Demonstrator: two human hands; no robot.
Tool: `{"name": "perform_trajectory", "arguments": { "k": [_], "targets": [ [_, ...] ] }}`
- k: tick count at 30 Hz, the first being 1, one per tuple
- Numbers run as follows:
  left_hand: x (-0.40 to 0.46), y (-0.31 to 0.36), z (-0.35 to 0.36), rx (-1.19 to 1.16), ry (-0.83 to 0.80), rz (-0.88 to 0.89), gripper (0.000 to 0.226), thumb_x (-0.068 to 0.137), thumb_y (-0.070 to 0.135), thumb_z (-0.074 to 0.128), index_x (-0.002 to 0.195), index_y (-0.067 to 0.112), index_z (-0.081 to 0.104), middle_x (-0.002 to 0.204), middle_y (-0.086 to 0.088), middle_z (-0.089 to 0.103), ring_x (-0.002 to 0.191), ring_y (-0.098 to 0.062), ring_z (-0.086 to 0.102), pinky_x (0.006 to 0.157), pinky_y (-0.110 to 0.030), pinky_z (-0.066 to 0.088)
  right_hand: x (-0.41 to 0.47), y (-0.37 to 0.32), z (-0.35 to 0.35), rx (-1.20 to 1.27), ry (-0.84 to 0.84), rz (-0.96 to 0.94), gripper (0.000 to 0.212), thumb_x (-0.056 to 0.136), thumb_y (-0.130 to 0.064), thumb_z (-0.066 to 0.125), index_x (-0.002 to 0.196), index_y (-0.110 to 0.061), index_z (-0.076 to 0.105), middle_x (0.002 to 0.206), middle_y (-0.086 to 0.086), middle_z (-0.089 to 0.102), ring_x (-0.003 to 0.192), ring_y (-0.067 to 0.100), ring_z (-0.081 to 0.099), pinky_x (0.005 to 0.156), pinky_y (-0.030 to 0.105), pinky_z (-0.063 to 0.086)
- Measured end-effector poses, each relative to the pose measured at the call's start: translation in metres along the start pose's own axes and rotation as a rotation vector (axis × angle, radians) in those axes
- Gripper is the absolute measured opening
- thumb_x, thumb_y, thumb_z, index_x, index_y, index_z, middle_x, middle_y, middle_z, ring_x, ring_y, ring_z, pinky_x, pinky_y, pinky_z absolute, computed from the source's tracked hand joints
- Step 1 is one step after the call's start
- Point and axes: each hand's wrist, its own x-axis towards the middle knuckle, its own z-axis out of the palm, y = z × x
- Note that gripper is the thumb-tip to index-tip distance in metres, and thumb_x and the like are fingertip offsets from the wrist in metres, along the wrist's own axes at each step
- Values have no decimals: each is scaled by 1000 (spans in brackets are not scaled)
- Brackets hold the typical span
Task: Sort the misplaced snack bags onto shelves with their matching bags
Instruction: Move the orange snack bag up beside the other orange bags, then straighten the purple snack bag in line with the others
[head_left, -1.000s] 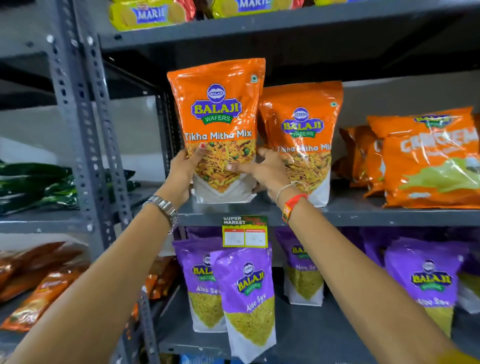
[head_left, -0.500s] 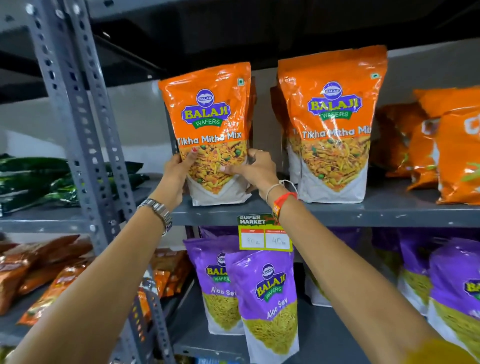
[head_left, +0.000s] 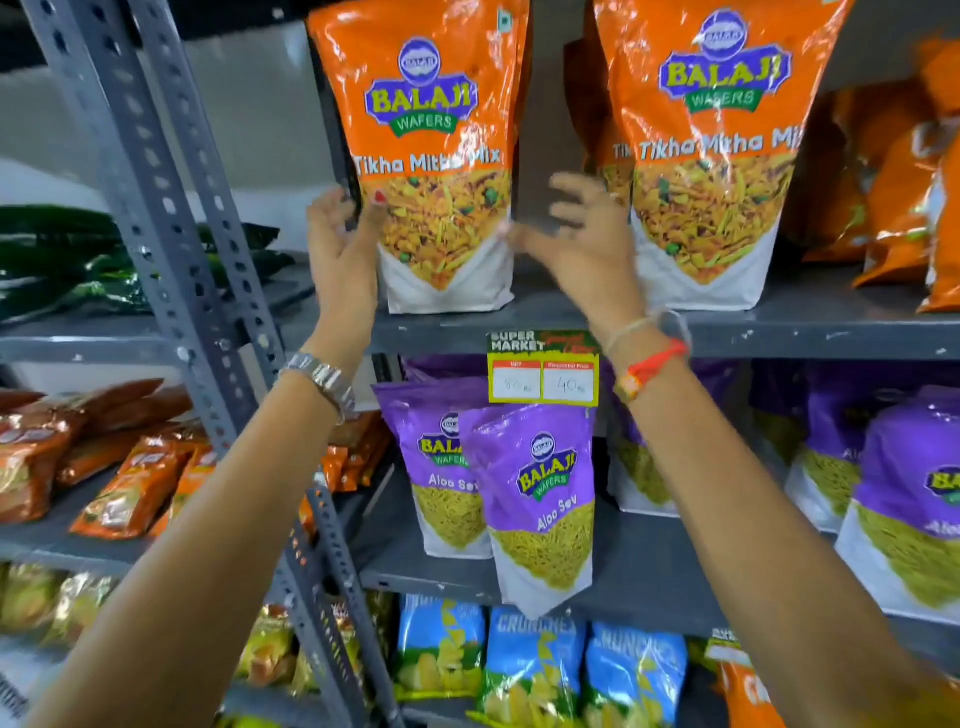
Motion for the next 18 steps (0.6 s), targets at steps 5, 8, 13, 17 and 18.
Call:
{"name": "perform_trajectory", "arguments": {
  "k": [5, 8, 13, 17, 18],
  "targets": [
    [-79, -34, -10, -36, 99, 161, 2, 87, 23, 53, 86, 22, 52, 75, 9, 53, 64, 6, 48, 66, -16, 39, -67, 50, -57, 199, 321, -77, 16, 71, -20, 72, 82, -29, 64, 81, 1, 68, 77, 16, 65, 75, 42, 57],
    [-134, -75, -7, -24, 72, 29, 9, 89, 21, 50, 81, 25, 51, 69, 7, 52, 62, 0, 46, 63, -22, 38, -107, 99, -71, 237, 448, 64, 15, 73, -11, 64, 75, -25, 62, 68, 1, 62, 59, 11, 59, 57, 27, 55],
    [-201, -149, -2, 127, 7, -227, 8, 88, 25, 50, 82, 20, 53, 67, 14, 54, 62, 4, 48, 61, -9, 36, -136, 194, -65, 98, 237, 581, 21, 78, -8, 68, 98, -8, 60, 63, -4, 61, 59, 4, 58, 47, 22, 49],
    [-240, -186, 4, 126, -74, -488, 12, 92, 31, 47, 97, 20, 48, 89, 10, 53, 86, -10, 50, 79, -20, 38, -148, 218, -54, -24, -111, 818, 55, 83, -42, 64, 126, -11, 49, 118, 15, 59, 105, 21, 51, 80, 40, 47],
    [-246, -191, 7, 117, -89, -543, 25, 91, 36, 47, 107, 17, 47, 100, 5, 54, 95, -12, 49, 87, -26, 38, -149, 218, -52, -13, -167, 855, 55, 86, -46, 58, 129, -13, 47, 135, 13, 52, 119, 25, 48, 90, 43, 43]
  ]
}}
